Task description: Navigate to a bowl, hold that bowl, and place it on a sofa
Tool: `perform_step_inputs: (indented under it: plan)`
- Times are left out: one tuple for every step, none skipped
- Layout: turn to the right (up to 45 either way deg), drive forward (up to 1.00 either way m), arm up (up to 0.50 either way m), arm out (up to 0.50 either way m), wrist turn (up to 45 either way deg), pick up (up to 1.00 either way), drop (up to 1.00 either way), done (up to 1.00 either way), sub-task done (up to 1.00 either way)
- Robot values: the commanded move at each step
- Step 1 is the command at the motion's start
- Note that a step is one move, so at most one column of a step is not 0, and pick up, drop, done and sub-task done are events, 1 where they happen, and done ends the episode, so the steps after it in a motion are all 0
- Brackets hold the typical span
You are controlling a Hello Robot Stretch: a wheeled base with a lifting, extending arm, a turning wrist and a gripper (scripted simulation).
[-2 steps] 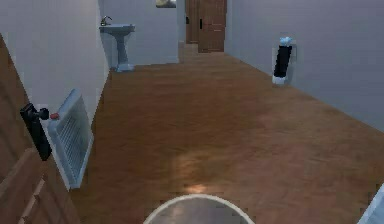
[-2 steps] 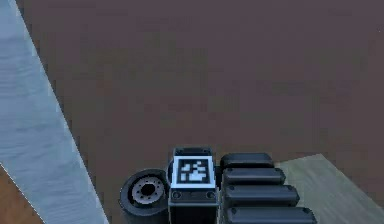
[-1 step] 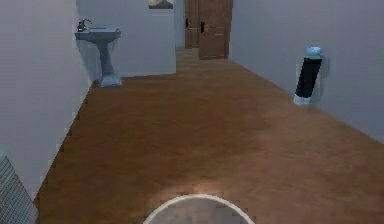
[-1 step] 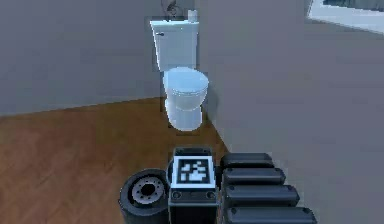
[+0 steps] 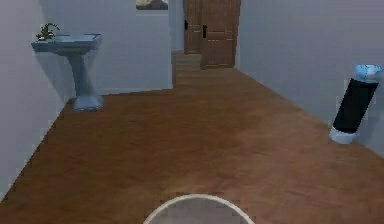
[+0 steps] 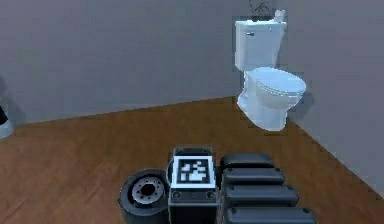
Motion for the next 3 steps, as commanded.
perform_step_inputs:
  plan:
    - [0.0,1.00,0.00,0.00,0.0,0.00,0.00,0.00,0.00]
    - [0.0,1.00,0.00,0.00,0.0,0.00,0.00,0.00,0.00]
    - [0.0,1.00,0.00,0.00,0.0,0.00,0.00,0.00,0.00]
